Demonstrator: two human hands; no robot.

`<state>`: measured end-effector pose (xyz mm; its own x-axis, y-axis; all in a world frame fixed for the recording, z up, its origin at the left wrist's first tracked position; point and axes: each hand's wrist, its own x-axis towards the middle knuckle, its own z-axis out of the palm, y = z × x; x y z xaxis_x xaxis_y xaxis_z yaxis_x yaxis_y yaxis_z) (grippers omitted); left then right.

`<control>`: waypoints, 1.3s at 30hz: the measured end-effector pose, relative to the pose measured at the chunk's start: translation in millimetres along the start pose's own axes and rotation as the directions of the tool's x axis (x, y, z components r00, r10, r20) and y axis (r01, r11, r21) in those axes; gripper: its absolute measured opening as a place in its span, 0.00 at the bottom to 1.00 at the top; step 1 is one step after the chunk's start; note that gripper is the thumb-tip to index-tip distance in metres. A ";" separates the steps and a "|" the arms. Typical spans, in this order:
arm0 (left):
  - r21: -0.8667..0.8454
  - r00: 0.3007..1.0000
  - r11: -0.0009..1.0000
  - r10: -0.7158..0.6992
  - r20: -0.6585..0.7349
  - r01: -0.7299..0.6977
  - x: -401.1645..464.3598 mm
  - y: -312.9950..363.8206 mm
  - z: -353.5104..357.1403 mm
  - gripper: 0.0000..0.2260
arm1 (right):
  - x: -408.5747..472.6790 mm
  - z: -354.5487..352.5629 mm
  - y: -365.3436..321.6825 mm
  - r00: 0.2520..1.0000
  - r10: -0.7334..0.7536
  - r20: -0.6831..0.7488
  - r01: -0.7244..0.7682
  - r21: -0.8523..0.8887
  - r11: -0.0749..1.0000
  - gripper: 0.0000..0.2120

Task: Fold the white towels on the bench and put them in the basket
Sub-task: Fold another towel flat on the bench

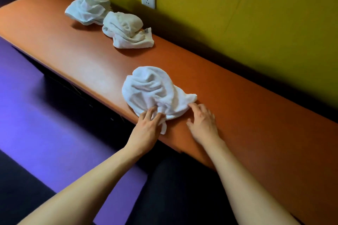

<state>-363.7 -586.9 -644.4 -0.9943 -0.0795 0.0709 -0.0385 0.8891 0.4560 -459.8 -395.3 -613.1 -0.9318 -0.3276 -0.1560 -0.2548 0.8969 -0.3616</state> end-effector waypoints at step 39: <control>-0.244 0.870 0.843 0.421 -0.255 -0.479 72.8 276.1 -149.7 0.03 | -127.5 -260.3 112.9 0.905 0.082 -0.418 -0.011 0.171 0.985 0.11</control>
<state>-431.8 -414.6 -380.5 -0.8563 0.1901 0.4802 0.4683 0.6777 0.5669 -437.0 -174.9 -394.8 -0.9721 -0.0984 0.2128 -0.1967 0.8362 -0.5119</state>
